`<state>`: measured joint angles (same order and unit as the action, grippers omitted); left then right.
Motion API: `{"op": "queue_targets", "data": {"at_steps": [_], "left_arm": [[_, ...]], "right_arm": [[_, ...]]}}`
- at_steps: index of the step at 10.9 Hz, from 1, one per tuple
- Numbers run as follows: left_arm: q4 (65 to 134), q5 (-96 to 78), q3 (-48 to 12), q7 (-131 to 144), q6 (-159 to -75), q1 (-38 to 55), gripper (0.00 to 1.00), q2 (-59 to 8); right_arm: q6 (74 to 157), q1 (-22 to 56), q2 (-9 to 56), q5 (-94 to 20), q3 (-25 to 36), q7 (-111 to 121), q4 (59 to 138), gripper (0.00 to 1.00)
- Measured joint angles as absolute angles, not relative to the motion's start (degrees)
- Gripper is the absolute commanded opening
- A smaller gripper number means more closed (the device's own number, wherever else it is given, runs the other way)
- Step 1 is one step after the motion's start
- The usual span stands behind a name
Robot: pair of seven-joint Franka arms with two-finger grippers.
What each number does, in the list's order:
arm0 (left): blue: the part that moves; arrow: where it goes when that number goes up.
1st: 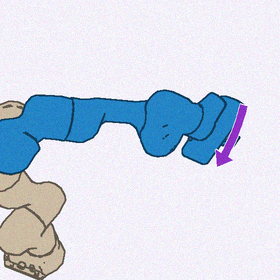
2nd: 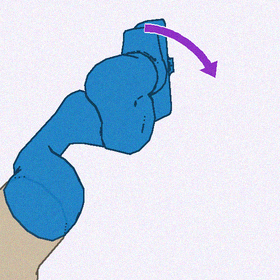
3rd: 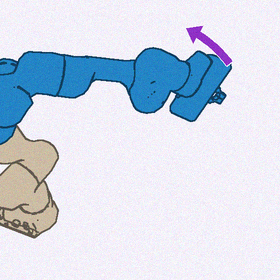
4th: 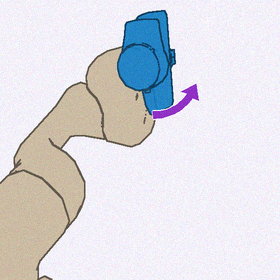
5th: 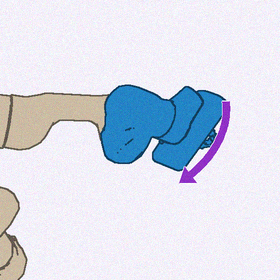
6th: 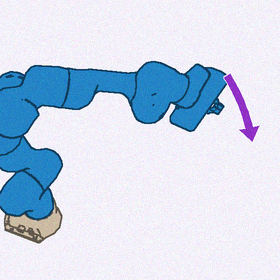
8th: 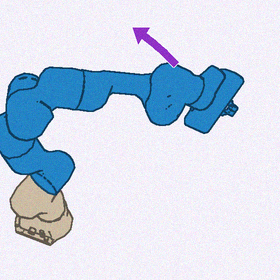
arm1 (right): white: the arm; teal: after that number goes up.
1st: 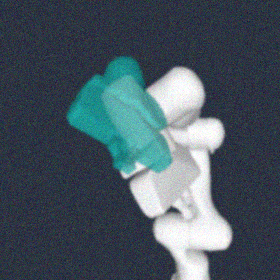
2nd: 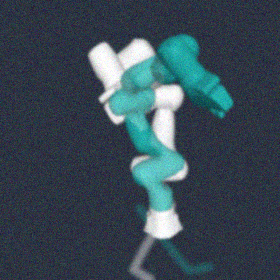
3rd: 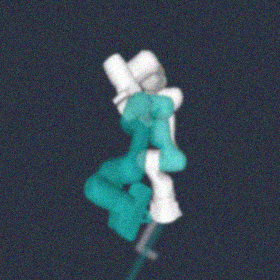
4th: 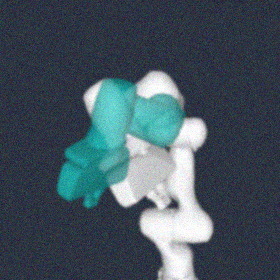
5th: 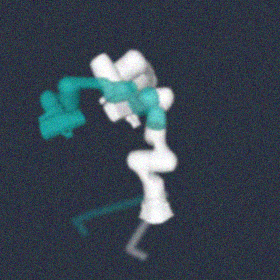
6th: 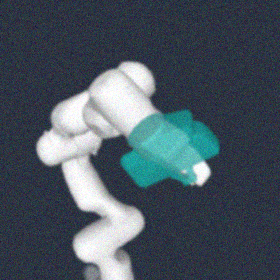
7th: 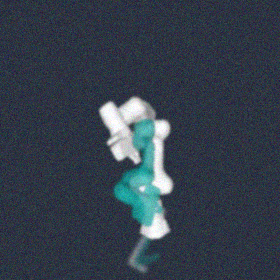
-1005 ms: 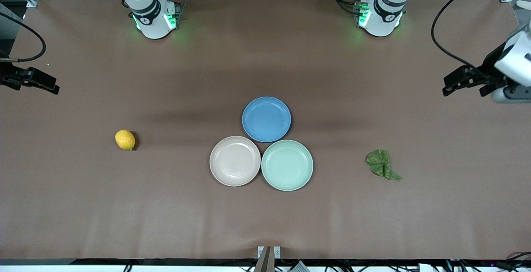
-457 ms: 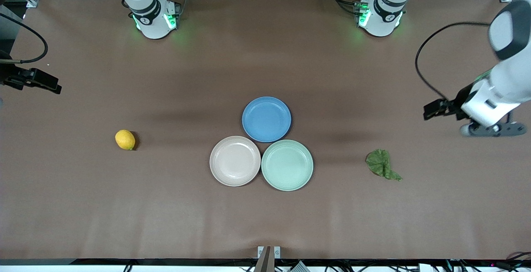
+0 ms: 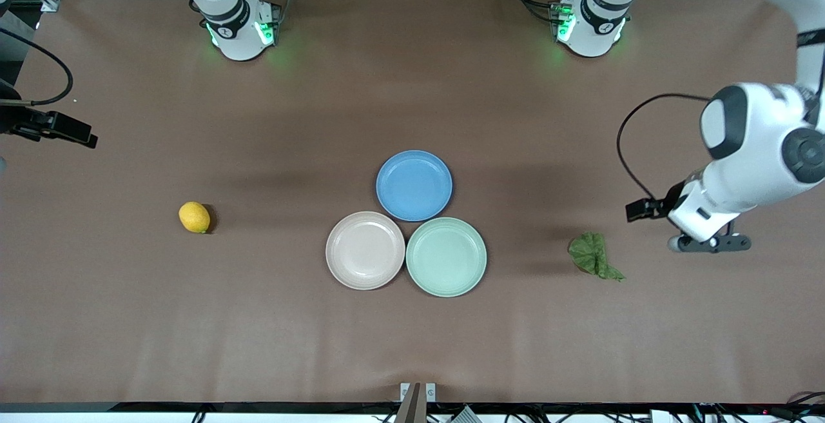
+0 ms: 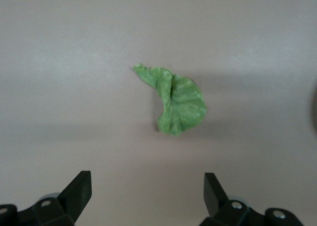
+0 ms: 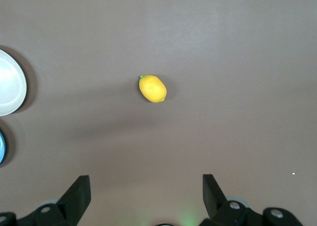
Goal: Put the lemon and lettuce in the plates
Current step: 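Lower the left gripper onto the lettuce leaf and close it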
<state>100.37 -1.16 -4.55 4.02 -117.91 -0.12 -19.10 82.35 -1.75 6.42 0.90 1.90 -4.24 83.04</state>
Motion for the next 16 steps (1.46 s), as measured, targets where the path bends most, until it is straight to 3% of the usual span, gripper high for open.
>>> {"op": "queue_targets", "data": {"at_steps": [9,13,16], "left_arm": [[100.5,-1.2,-4.6,4.0,-134.3,0.3,0.94,-35.8],[100.1,-1.2,-4.7,4.0,-135.0,1.7,0.73,-37.3],[99.6,-1.2,-4.7,4.0,-135.0,2.0,0.42,-38.3]], "right_arm": [[86.6,-3.3,5.7,-0.2,2.0,-2.7,88.2,1.0],[91.5,-3.4,1.5,-0.2,2.0,-2.7,96.2,1.0],[91.6,-3.4,0.7,-0.2,2.0,-2.6,99.4,1.0]]}}
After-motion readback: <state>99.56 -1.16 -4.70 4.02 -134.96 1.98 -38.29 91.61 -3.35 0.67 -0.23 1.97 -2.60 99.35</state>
